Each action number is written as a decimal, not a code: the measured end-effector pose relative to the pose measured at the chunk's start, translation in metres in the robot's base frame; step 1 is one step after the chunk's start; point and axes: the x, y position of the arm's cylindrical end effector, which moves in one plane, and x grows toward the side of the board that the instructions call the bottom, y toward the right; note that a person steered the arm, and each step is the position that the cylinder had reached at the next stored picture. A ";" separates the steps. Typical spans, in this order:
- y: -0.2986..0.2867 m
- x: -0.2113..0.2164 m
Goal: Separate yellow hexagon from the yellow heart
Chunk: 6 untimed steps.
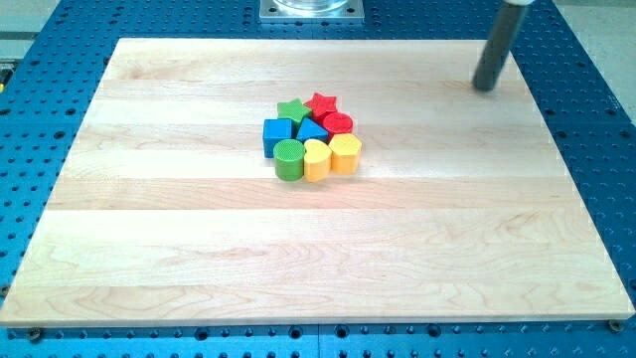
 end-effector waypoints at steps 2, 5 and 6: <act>-0.070 0.127; -0.181 0.149; -0.184 0.149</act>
